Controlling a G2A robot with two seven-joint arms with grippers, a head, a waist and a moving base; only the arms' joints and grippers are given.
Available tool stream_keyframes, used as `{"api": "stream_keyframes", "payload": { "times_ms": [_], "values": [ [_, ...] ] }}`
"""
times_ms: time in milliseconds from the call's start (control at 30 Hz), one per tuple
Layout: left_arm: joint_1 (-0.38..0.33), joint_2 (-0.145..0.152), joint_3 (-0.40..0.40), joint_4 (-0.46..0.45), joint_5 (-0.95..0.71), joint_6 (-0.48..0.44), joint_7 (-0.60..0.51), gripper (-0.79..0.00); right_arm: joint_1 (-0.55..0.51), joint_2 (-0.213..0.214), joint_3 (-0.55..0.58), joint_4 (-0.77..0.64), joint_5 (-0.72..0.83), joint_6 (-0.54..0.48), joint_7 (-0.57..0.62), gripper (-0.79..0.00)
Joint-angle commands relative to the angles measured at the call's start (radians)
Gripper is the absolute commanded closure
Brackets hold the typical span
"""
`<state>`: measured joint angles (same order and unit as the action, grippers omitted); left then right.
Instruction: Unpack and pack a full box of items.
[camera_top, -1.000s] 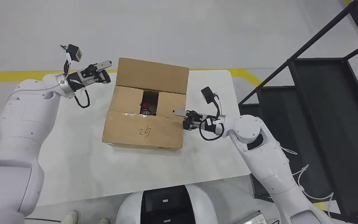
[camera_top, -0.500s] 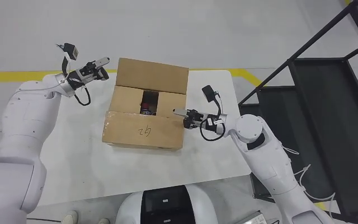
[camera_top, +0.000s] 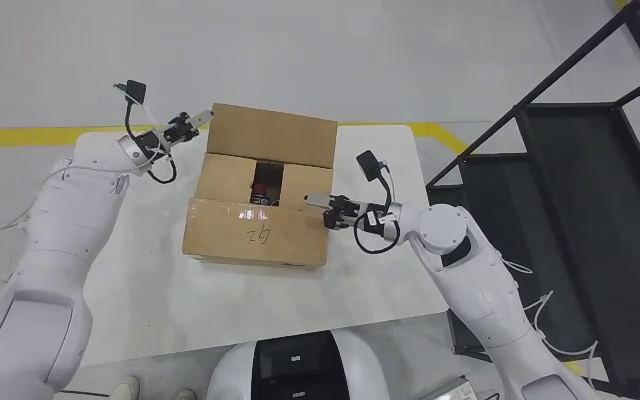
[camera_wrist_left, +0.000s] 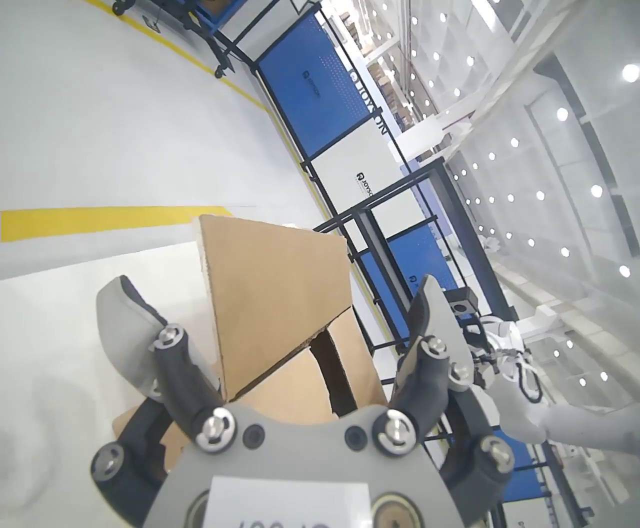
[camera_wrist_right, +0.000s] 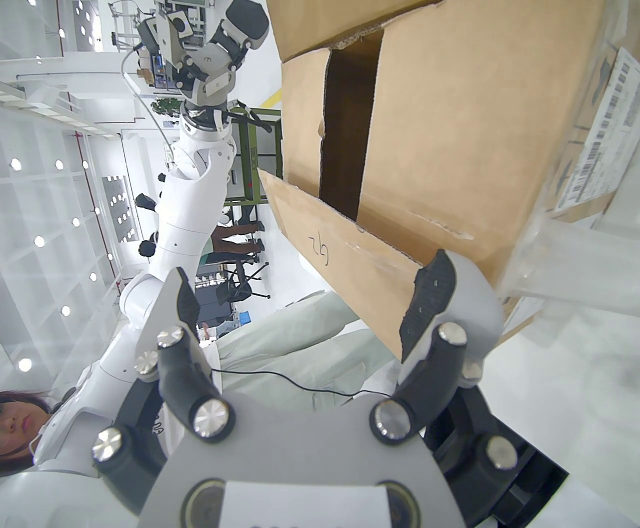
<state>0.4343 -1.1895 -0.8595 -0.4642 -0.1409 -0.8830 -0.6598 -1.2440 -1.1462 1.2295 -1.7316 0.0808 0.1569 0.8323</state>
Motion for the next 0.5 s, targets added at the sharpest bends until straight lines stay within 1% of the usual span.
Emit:
{"api": "stream_keyframes", "payload": {
  "times_ms": [0,133,200,333,467],
  "values": [
    [-0.008,-0.011,0.01,0.017,0.016,-0.033,0.014,-0.785,-0.002,0.001,-0.002,-0.005,0.0,0.004,-0.004,-0.785],
    [-0.032,-0.033,0.033,0.059,0.045,-0.042,0.01,-0.785,-0.006,0.002,0.0,-0.016,0.002,0.009,-0.015,-0.785],
    [-0.041,-0.044,0.044,0.073,0.047,-0.051,-0.011,-0.785,-0.008,0.002,0.0,-0.018,0.003,0.009,-0.019,-0.785],
    [-0.055,-0.067,0.051,0.107,-0.014,-0.013,-0.115,-0.785,-0.013,0.004,0.0,-0.021,0.006,0.006,-0.023,-0.785],
    [-0.069,-0.082,0.04,0.134,-0.096,-0.028,-0.217,-0.785,-0.016,0.004,-0.005,-0.028,0.007,0.005,-0.025,-0.785]
  ]
}}
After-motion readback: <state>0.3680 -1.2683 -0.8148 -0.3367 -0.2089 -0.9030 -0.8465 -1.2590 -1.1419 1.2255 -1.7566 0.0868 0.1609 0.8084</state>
